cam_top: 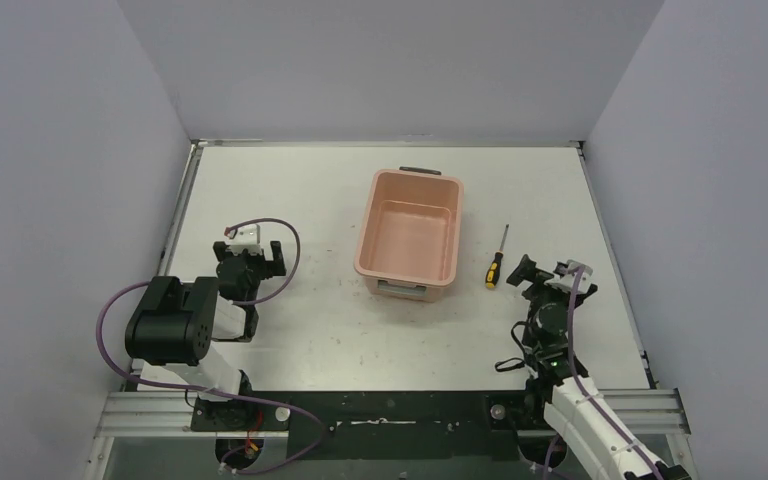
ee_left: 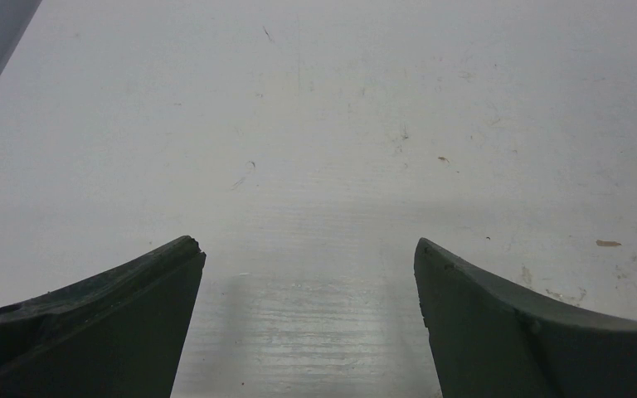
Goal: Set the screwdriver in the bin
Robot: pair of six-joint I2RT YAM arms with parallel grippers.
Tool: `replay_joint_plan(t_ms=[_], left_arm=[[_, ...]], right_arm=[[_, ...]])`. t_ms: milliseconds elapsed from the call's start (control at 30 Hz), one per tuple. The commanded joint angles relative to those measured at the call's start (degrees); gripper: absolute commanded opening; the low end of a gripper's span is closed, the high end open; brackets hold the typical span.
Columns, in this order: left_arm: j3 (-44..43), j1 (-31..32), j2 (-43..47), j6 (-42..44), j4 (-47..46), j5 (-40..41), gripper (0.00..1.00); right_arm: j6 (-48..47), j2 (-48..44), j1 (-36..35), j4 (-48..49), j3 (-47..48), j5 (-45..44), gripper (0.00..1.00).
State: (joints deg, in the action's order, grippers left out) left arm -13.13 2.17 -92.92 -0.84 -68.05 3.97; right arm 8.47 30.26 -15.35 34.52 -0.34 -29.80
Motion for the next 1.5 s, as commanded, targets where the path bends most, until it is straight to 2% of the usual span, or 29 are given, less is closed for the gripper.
replay_joint_plan(t_ms=[0, 133, 267, 400, 567, 733, 833, 1000, 1167, 1200, 1300, 1467], left_arm=[[-0.98, 0.04, 0.55, 0.01, -2.51, -0.71, 0.97], [-0.95, 0.1, 0.54, 0.0, -2.44, -0.71, 0.97], [-0.94, 0.1, 0.52, -0.01, -2.41, -0.72, 0.97], [-0.94, 0.08, 0.49, 0.03, -2.47, -0.7, 0.97], [-0.94, 0.11, 0.48, 0.01, -2.46, -0.71, 0.97], [-0.94, 0.03, 0.59, 0.04, -2.43, -0.67, 0.97], [-0.99, 0.06, 0.5, 0.0, -2.44, -0.71, 0.97], [-0.94, 0.09, 0.62, 0.0, -2.46, -0.68, 0.97], [-0.94, 0.11, 0.51, -0.03, -2.44, -0.71, 0.97], [-0.94, 0.11, 0.57, -0.01, -2.49, -0.71, 0.97], [-0.94, 0.07, 0.57, 0.02, -2.4, -0.71, 0.97], [-0.94, 0.07, 0.52, 0.03, -2.43, -0.7, 0.97]], right_arm=[[6.01, 0.24, 0.06, -15.76, 9.06, -1.07, 1.0], [8.94, 7.57, 0.03, -27.23, 22.79, 2.25, 1.0], [12.56, 21.11, 0.08, -43.87, 40.16, 2.73, 1.0], [13.6, 34.8, 0.78, -54.53, 53.7, 7.05, 1.0], [14.05, 47.34, 3.98, -56.89, 59.1, 16.85, 0.99], [14.65, 57.89, 6.02, -56.14, 59.25, 22.81, 0.93], [14.49, 62.52, 6.78, -54.37, 57.87, 25.53, 0.82], [14.25, 67.09, 6.92, -53.96, 56.79, 27.68, 0.52], [14.19, 65.56, 6.97, -55.38, 56.2, 26.56, 0.37], [13.91, 65.12, 6.95, -55.85, 56.31, 26.59, 0.31], [13.1, 63.57, 6.92, -58.53, 57.83, 27.85, 0.0], [11.87, 56.87, 6.83, -65.42, 63.88, 26.33, 0.0]])
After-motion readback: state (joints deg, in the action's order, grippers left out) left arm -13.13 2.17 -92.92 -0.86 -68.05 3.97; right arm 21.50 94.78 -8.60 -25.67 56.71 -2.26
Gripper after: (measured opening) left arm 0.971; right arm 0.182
